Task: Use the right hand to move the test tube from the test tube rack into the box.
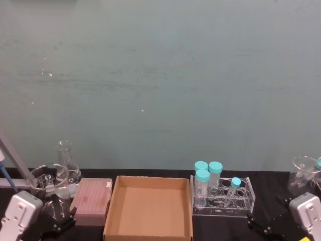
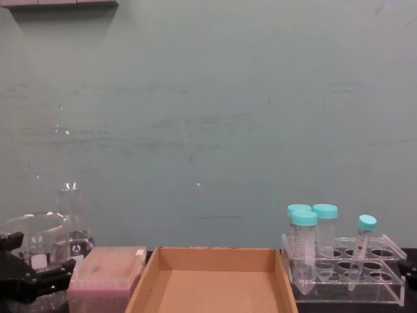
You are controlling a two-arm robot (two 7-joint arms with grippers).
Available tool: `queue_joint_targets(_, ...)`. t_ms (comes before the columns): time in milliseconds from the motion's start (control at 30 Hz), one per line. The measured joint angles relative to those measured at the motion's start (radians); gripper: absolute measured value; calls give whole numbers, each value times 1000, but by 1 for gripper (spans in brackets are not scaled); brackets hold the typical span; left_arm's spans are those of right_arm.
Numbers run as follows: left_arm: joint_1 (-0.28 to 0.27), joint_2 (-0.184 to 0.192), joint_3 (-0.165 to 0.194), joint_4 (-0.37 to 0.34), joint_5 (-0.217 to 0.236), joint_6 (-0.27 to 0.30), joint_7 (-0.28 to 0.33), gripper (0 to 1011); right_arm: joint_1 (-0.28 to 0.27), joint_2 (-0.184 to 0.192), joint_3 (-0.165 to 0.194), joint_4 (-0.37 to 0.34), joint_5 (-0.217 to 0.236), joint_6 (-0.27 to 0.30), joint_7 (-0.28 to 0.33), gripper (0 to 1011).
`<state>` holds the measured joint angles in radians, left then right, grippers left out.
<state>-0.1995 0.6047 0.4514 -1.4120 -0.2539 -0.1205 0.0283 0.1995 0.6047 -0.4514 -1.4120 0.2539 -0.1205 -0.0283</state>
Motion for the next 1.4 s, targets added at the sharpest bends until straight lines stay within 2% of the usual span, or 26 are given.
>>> queue_joint_targets(1100, 0, 0, 0, 0, 0, 0, 0, 1000, 0, 0, 1, 0, 0, 0, 1, 1002)
queue_joint_targets(1400, 0, 0, 0, 0, 0, 0, 0, 1000, 26, -31, 17, 37, -5, -25, 44, 1003)
